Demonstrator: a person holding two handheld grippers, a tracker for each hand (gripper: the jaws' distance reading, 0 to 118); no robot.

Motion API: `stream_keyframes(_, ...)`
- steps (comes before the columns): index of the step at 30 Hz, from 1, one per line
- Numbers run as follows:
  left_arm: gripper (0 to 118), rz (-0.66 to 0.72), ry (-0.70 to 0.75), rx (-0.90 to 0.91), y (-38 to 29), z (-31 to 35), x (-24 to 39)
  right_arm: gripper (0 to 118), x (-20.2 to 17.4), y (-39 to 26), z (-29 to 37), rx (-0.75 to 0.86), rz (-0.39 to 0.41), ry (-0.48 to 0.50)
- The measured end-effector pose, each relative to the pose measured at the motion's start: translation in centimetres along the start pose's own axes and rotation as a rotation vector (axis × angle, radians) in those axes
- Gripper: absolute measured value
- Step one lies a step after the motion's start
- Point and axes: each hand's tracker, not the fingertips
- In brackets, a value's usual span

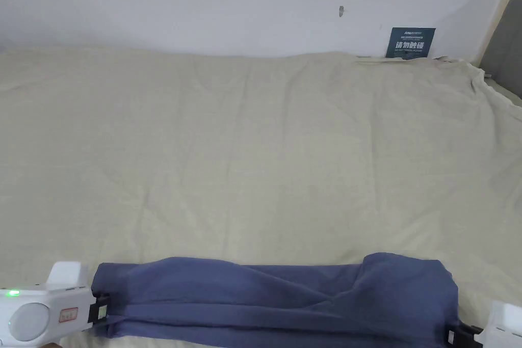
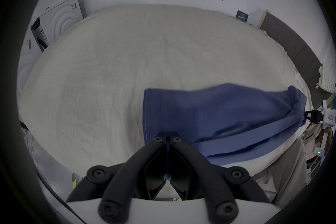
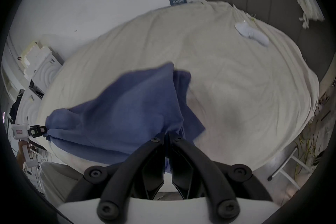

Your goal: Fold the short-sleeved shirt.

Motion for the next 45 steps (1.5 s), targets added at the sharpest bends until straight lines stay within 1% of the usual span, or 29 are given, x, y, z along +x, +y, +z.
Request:
stream_keyframes(7,0,-0.024,0.033,-0.015,-0.7,-0.5,0.1,3,-0.7,-0.5,-0.5,-0.01,-0.006,-0.046)
stream_keyframes(8,4,-0.025,0.036,-0.013,-0.7,-0.5,0.3,4,-0.8,-0.4,-0.3,-0.009,-0.006,-0.051)
stream_keyframes(9,14,-0.025,0.035,-0.013,-0.6,-0.4,0.3,6,-1.0,-0.2,0.1,-0.006,-0.004,-0.053)
stream_keyframes(10,14,-0.023,0.034,-0.01,-0.4,-0.2,0.4,6,-1.2,-0.1,0.5,0.001,-0.001,-0.056)
stream_keyframes(11,18,-0.018,0.038,-0.006,-0.2,0.1,0.4,7,-1.6,0.2,1.1,0.023,0.023,-0.082)
stream_keyframes(12,34,-0.013,0.035,-0.007,0.0,0.5,0.6,16,-2.0,0.5,1.8,0.047,0.043,-0.099)
stream_keyframes(13,58,-0.008,0.035,-0.007,0.4,0.7,0.7,33,-2.2,0.9,2.4,0.06,0.045,-0.093)
stream_keyframes(14,89,-0.002,0.038,-0.004,0.7,1.0,0.8,64,-2.4,1.4,3.1,0.078,0.045,-0.091)
stream_keyframes(15,107,0.002,0.049,0.011,1.0,1.6,1.1,84,-2.8,1.9,3.8,0.105,0.041,-0.08)
stream_keyframes(16,115,0.007,0.062,0.047,1.4,2.3,1.3,98,-3.3,2.6,4.5,0.138,0.044,-0.07)
stream_keyframes(17,115,0.012,0.068,0.087,2.1,3.2,1.5,105,-3.8,3.2,5.4,0.186,0.048,-0.064)
stream_keyframes(23,115,0.059,0.011,0.263,5.5,7.7,3.1,105,-7.8,7.0,9.3,0.376,0.067,-0.037)
stream_keyframes(25,115,0.056,0.01,0.332,6.4,9.1,3.9,105,-9.2,7.9,10.2,0.428,0.093,-0.036)
stream_keyframes(29,115,0.03,0.039,0.475,7.5,10.1,5.2,104,-12.1,8.7,11.1,0.546,0.164,-0.089)
stream_keyframes(31,112,0.016,0.048,0.521,7.7,10.3,5.8,103,-13.4,8.7,11.6,0.581,0.185,-0.095)
stream_keyframes(32,104,0.018,0.042,0.536,7.6,10.3,6.2,98,-14.0,8.6,11.7,0.604,0.197,-0.107)
stream_keyframes(33,92,0.017,0.034,0.557,7.5,10.3,6.3,89,-14.4,8.5,11.8,0.618,0.208,-0.113)
stream_keyframes(34,76,0.01,0.02,0.574,7.3,10.4,6.4,76,-14.6,8.6,11.7,0.629,0.219,-0.122)
stream_keyframes(35,47,0.001,0.01,0.585,7.1,10.3,6.6,56,-14.9,8.4,11.8,0.647,0.234,-0.131)
stream_keyframes(36,25,-0.009,0.013,0.591,6.9,10.1,6.8,38,-15.3,8.2,11.9,0.66,0.245,-0.137)
stream_keyframes(37,9,-0.011,0.017,0.59,6.8,10.0,7.0,18,-15.6,8.1,11.9,0.667,0.256,-0.14)
stream_keyframes(38,0,-0.012,0.009,0.594,6.6,10.0,7.0,0,-15.8,8.1,11.9,0.677,0.271,-0.144)
stream_keyframes(40,0,0.012,-0.041,0.599,6.3,10.0,6.8,0,-16.0,7.8,12.0,0.712,0.289,-0.179)
stream_keyframes(41,0,0.026,-0.074,0.571,6.3,9.9,6.6,0,-16.0,7.9,12.0,0.705,0.293,-0.151)
stream_keyframes(42,0,0.035,-0.073,0.546,6.4,9.9,6.5,0,-16.0,8.0,12.0,0.696,0.296,-0.14)
stream_keyframes(45,0,0.032,-0.087,0.519,6.2,9.5,5.6,0,-16.0,8.1,11.8,0.689,0.297,-0.136)
